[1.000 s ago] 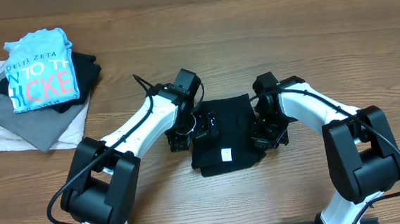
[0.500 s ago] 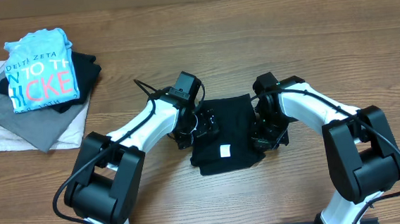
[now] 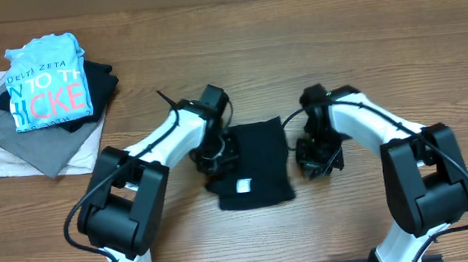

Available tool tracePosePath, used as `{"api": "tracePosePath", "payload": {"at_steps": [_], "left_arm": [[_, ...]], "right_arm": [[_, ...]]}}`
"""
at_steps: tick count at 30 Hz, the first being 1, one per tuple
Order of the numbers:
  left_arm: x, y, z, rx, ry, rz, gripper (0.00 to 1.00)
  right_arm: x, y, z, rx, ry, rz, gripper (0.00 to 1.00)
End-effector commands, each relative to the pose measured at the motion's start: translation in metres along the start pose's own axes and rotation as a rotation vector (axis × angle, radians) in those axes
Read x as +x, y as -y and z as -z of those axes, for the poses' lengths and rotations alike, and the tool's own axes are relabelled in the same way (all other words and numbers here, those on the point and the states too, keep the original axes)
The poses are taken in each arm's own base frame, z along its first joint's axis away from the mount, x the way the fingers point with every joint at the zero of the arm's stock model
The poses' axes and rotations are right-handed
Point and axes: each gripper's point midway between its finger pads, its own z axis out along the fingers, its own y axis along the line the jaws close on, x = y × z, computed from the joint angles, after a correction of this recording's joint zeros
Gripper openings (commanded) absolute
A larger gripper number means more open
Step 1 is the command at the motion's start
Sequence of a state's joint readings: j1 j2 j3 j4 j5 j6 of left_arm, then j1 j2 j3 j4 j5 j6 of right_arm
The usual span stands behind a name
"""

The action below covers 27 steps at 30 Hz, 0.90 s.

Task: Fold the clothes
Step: 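Carry the black shirt with the left gripper onto the left stack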

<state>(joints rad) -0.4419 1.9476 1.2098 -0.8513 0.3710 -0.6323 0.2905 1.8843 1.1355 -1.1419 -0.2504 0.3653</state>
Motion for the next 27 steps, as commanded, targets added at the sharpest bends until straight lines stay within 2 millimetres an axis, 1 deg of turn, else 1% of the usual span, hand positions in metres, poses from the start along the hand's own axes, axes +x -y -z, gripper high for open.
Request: {"api": "tracePosePath", "payload": {"at_steps": [1, 2, 3, 5, 8, 10, 12, 15, 17, 18, 21, 24, 27], "left_arm": [[-0.053, -0.040, 0.052, -0.165, 0.227, -0.032, 0.04], [-0.061, -0.045, 0.064, -0.175, 0.258, -0.027, 0.04], [-0.072, -0.052, 0.082, -0.185, 0.299, -0.017, 0.04], [-0.089, -0.063, 0.107, -0.190, 0.355, 0.000, 0.04], [-0.114, -0.079, 0.143, -0.188, 0.435, 0.009, 0.04], [-0.129, -0.088, 0.166, -0.185, 0.489, 0.001, 0.04], [-0.144, -0.102, 0.193, -0.188, 0.550, 0.010, 0.04], [-0.163, -0.125, 0.237, -0.207, 0.656, 0.042, 0.04], [-0.171, -0.136, 0.262, -0.214, 0.715, 0.060, 0.04], [-0.178, -0.145, 0.285, -0.216, 0.768, 0.069, 0.04], [-0.187, -0.164, 0.323, -0.222, 0.863, 0.091, 0.04], [-0.193, -0.186, 0.349, -0.224, 0.938, 0.136, 0.04], [-0.198, -0.205, 0.364, -0.229, 0.993, 0.173, 0.04]], "right_arm": [[-0.027, 0.006, 0.037, -0.015, 0.100, -0.021, 0.16], [-0.031, 0.010, 0.047, -0.012, 0.117, -0.027, 0.16], [-0.035, 0.016, 0.059, 0.000, 0.140, -0.042, 0.17], [-0.039, 0.023, 0.075, 0.004, 0.167, -0.036, 0.17], [-0.042, 0.029, 0.093, -0.007, 0.194, -0.045, 0.17], [-0.042, 0.033, 0.098, -0.013, 0.201, -0.059, 0.17], [-0.042, 0.037, 0.101, -0.016, 0.203, -0.072, 0.17], [-0.042, 0.040, 0.101, -0.017, 0.200, -0.080, 0.17], [-0.042, 0.041, 0.101, -0.018, 0.200, -0.081, 0.17], [-0.042, 0.041, 0.101, -0.017, 0.200, -0.081, 0.17], [-0.042, 0.041, 0.101, -0.017, 0.199, -0.082, 0.17], [-0.041, 0.041, 0.101, -0.016, 0.195, -0.083, 0.17], [-0.040, 0.041, 0.101, -0.016, 0.193, -0.084, 0.17]]}}
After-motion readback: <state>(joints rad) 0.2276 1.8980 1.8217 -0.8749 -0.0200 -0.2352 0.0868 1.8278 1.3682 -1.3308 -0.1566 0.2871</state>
